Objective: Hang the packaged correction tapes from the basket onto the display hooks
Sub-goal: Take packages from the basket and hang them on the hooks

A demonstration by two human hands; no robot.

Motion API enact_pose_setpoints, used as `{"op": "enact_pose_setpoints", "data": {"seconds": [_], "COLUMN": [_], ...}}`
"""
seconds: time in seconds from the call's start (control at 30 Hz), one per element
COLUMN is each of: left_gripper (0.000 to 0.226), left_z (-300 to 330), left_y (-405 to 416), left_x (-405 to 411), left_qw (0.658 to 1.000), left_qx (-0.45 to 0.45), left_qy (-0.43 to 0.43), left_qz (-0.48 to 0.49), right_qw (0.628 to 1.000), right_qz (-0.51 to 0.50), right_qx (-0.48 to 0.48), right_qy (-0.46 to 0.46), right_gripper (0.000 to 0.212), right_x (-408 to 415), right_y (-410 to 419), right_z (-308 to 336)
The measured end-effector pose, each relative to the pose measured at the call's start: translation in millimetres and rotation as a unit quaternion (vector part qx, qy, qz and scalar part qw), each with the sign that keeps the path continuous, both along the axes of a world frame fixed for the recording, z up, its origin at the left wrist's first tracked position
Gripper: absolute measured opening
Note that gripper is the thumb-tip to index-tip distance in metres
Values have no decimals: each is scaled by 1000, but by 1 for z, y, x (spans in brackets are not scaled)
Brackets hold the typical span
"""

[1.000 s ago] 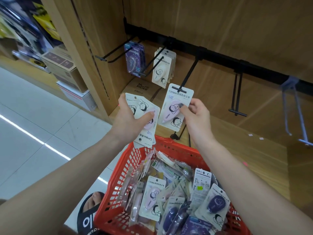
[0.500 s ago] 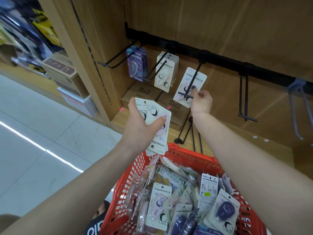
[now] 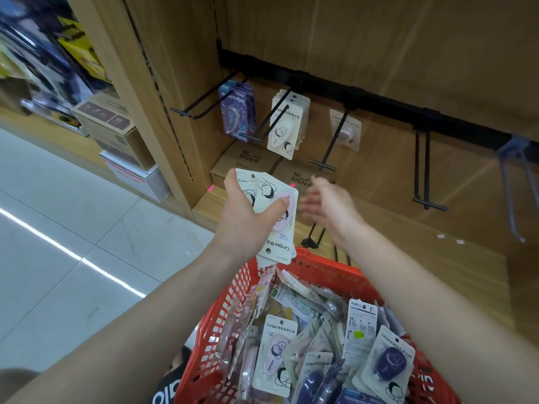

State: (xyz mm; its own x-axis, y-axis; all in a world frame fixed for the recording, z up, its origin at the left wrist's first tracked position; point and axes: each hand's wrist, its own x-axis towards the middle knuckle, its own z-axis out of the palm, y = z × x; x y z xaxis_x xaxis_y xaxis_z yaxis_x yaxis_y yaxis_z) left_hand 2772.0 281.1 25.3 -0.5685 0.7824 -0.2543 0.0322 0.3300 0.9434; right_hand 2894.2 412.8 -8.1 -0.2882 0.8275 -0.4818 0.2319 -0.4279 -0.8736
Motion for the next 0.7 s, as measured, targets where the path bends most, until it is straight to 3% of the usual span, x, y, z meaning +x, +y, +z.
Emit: {"op": "enact_pose_setpoints", "data": {"seconds": [0.07, 0.13, 0.23, 0.43, 0.7], "left_gripper": [93, 87, 87, 65, 36], "left_z": [0, -1, -1, 3, 5], "left_y": [0, 1, 3, 0, 0], "left_x": [3, 5, 8, 9, 0], "left_qw": [1000, 1000, 1000, 999, 997], "left_qx": [4, 9, 2, -7, -6], "left_qy": [9, 3, -20, -54, -78], "left_qz": [-1, 0, -2, 1, -9], "right_qw": [991, 984, 987, 984, 971], "right_qz": [116, 151, 135, 112, 58], "right_qx": [-30, -37, -25, -30, -101], "right_qy": [62, 88, 81, 135, 207], "right_gripper": [34, 26, 12, 20, 11], "right_x": [9, 16, 25, 34, 46], "right_y": [-30, -51, -60, -62, -52], "right_z": [9, 16, 22, 29, 30]}}
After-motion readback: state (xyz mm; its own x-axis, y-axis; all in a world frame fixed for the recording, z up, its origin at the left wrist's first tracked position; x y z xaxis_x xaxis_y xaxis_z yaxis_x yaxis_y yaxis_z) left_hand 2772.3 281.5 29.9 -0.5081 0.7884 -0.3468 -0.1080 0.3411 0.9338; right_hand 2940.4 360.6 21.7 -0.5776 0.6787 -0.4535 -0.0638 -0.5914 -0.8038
